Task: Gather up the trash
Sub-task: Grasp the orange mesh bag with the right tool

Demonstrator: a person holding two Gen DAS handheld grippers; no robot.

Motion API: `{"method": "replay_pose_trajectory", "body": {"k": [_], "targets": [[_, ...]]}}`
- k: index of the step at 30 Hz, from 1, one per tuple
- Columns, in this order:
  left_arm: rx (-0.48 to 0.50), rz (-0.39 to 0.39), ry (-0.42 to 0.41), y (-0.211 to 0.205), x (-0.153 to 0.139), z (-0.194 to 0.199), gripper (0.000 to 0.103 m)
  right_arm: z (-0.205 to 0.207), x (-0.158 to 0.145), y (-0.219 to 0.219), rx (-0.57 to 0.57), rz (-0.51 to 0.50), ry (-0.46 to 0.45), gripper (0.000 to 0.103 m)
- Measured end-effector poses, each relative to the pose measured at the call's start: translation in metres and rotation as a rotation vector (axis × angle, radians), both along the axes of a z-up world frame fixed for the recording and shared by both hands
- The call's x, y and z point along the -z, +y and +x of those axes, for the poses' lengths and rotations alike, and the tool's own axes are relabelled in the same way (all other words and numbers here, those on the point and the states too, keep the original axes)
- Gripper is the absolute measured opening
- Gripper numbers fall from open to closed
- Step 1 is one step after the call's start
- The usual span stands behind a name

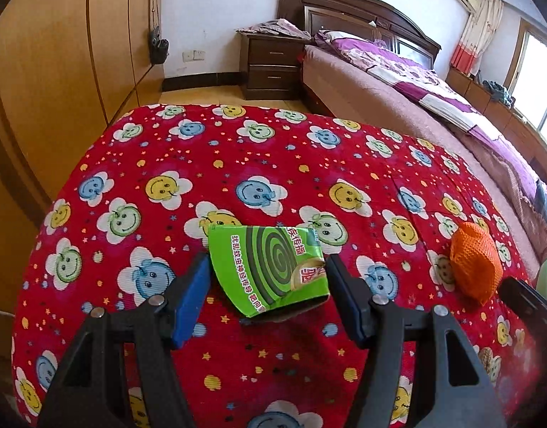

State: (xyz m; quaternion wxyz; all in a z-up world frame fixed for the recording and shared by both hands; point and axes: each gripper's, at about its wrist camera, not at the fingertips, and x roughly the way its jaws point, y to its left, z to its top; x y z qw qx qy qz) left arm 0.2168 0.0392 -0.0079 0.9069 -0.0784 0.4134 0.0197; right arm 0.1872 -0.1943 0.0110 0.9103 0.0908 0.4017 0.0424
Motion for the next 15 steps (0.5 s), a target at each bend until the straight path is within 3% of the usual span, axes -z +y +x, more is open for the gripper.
{"method": "replay_pose_trajectory", "body": {"k": [6,10,15], "targets": [[0.001,-0.015,0.003,0.001,0.002,0.003,0.066,0.018,0.017,0.004,0.005,0.020,0.053,0.080],[0.002,-0.015,0.003,0.000,0.002,0.004,0.066,0.014,0.018,0.009,0.019,-0.012,0.028,0.075],[0.004,-0.015,-0.002,0.000,0.001,0.002,0.066,0.009,0.017,0.004,0.042,-0.007,0.033,0.038]]}}
